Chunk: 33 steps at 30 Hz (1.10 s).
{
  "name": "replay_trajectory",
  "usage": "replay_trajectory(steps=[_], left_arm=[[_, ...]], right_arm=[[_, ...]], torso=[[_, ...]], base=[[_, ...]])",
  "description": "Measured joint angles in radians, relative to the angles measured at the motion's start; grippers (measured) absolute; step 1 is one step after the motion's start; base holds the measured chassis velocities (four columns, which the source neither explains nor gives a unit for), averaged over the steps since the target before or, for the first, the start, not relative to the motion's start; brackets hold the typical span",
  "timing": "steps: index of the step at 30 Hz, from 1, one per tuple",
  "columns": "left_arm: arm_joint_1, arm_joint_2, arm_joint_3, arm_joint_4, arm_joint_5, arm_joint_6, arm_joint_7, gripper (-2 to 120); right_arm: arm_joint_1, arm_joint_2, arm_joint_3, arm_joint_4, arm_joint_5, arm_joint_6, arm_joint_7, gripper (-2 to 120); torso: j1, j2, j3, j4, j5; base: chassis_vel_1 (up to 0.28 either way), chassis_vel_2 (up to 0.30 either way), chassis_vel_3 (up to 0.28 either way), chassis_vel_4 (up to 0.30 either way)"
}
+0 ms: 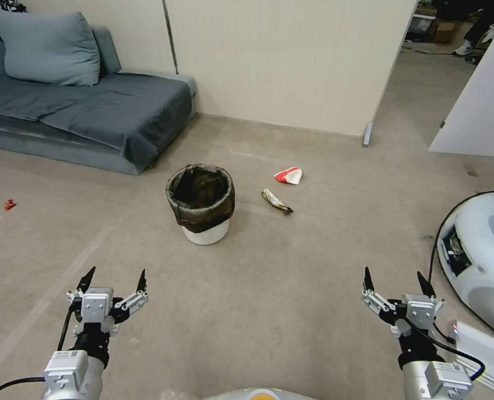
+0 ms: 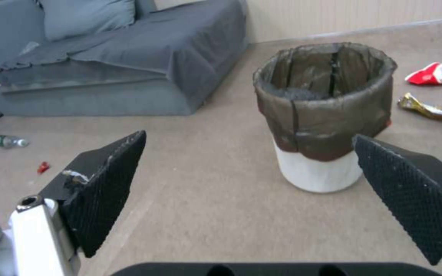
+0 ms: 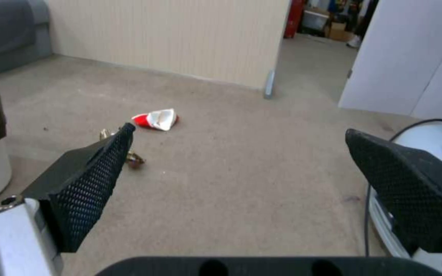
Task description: Pick up the trash bin, then pick up the garbage from the floor and place it into the trash bin.
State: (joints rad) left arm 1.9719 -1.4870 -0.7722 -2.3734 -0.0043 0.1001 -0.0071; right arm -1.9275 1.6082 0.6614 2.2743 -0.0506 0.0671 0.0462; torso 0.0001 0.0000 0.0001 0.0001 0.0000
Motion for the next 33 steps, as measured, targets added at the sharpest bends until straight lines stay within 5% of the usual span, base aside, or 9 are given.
replay_trajectory(steps=[33], left_arm=[[0.009,0.005,0.0,-0.012,-0.01,0.0,-0.005,100]], right_arm=[[-0.008,0.0,-0.01,0.0,-0.008,0.005,0.002,100]], torso=[[0.0,0.0,0.0,-0.0001,-0.0001]], base=[[-0.139,0.135,0.14,-0.143]])
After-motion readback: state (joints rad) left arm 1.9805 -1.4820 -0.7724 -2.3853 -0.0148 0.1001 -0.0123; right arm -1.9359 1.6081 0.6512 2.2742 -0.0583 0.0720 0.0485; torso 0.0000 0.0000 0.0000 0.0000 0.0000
